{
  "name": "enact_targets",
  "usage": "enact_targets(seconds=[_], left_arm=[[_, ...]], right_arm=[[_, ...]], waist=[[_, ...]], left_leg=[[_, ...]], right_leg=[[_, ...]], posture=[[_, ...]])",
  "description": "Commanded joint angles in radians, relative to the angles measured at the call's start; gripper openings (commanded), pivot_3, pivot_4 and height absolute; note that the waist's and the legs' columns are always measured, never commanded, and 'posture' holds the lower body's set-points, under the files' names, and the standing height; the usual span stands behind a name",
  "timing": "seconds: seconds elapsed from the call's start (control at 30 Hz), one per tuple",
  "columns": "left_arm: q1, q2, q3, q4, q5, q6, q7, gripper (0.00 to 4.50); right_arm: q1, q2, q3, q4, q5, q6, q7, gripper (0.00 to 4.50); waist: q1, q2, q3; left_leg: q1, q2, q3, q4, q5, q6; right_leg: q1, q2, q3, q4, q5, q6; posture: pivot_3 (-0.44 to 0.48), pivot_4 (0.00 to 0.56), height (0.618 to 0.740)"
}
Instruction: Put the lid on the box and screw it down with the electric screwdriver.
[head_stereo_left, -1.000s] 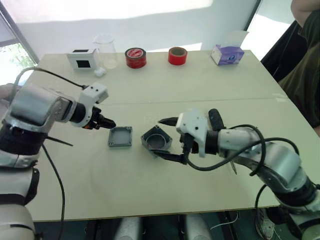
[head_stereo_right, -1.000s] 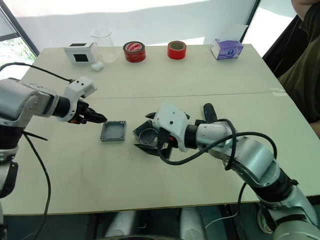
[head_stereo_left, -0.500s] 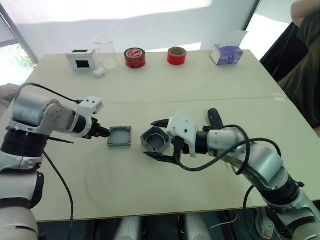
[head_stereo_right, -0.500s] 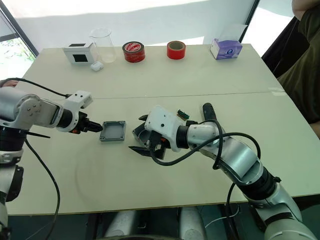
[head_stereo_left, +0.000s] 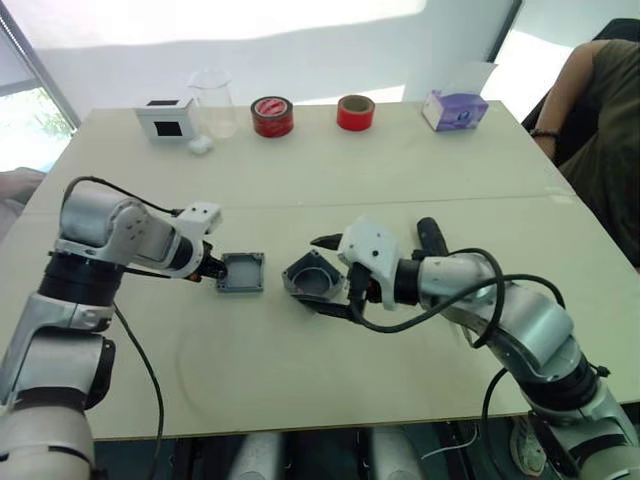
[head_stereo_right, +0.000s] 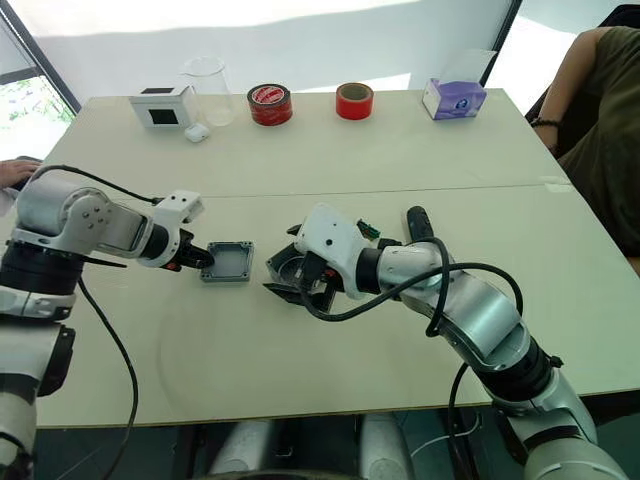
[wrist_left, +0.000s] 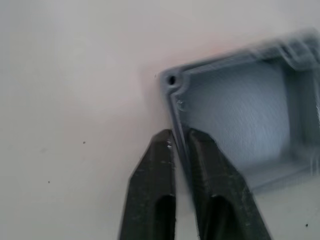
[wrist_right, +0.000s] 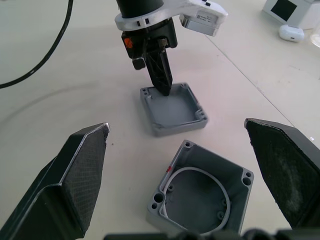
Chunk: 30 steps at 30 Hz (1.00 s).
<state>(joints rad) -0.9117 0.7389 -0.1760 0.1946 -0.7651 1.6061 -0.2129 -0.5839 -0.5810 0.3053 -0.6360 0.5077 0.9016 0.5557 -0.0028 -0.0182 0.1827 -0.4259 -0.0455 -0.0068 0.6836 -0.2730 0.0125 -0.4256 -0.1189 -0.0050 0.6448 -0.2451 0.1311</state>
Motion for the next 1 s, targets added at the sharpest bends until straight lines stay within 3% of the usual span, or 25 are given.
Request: enact_targets(seconds=[0.03, 0.23, 0.3, 0.37, 0.43, 0.7, 1.0], left_arm=[[0.018, -0.035, 0.049, 0.0, 0.016, 0.008, 0.028, 0.04], [0.016, -0.077, 0.171, -0.085, 0.084, -0.024, 0.026, 0.04], [0.018, -0.034, 0.15, -0.118, 0.144, -0.195, -0.025, 0.04], [0.028, -0.03, 0.206, -0.146, 0.201, -0.516, -0.122, 0.04], [0.052, -0.063, 0.269, -0.166, 0.216, -0.704, -0.168, 0.04], [0.1, -0.186, 0.294, -0.203, 0.221, -0.838, -0.215, 0.04], [0.114, -0.225, 0.268, -0.222, 0.279, -0.873, -0.233, 0.04]], right_arm=[[0.018, 0.017, -0.052, -0.04, 0.024, 0.012, -0.007, 4.5], [0.039, 0.053, -0.143, -0.006, 0.084, 0.075, -0.032, 4.5], [0.037, 0.091, -0.193, 0.031, 0.116, 0.095, -0.054, 4.5], [-0.025, 0.223, -0.29, 0.177, 0.135, 0.111, -0.168, 4.5], [-0.097, 0.334, -0.359, 0.319, 0.104, 0.103, -0.295, 4.5], [-0.246, 0.45, -0.472, 0.509, 0.205, 0.151, -0.298, 4.5], [-0.246, 0.456, -0.43, 0.523, 0.208, 0.132, -0.243, 4.5]], waist=[[0.007, 0.0, 0.0], [0.015, 0.0, 0.0], [0.012, 0.0, 0.0], [0.01, -0.001, 0.0], [0.001, -0.001, 0.0], [-0.01, 0.0, 0.0], [-0.014, 0.0, 0.0]], left_leg=[[0.0, 0.0, 0.0, 0.0, 0.0, 0.0], [0.0, 0.0, 0.0, 0.0, 0.0, -0.001], [0.0, 0.0, 0.0, 0.0, 0.001, -0.001], [0.0, 0.001, 0.0, 0.0, 0.002, -0.003], [0.0, 0.001, 0.0, -0.001, 0.003, -0.005], [-0.001, 0.0, 0.0, -0.005, 0.004, -0.007], [-0.001, 0.001, 0.001, -0.005, 0.003, -0.006]], right_leg=[[0.0, 0.0, 0.0, 0.0, 0.0, 0.0], [0.0, 0.0, 0.0, 0.001, 0.0, 0.0], [0.0, 0.0, 0.0, 0.0, 0.0, 0.0], [-0.001, 0.0, 0.0, 0.0, 0.0, 0.0], [-0.002, 0.0, 0.0, 0.0, 0.001, -0.001], [-0.004, 0.0, 0.001, 0.0, 0.001, -0.003], [-0.004, 0.001, 0.001, 0.001, 0.001, -0.003]], posture=[[0.0, 0.15, 0.74], [0.0, 0.15, 0.74], [0.0, 0.15, 0.74], [0.0, 0.15, 0.74], [0.0, 0.15, 0.74], [0.0, 0.15, 0.74], [0.0, 0.15, 0.74]])
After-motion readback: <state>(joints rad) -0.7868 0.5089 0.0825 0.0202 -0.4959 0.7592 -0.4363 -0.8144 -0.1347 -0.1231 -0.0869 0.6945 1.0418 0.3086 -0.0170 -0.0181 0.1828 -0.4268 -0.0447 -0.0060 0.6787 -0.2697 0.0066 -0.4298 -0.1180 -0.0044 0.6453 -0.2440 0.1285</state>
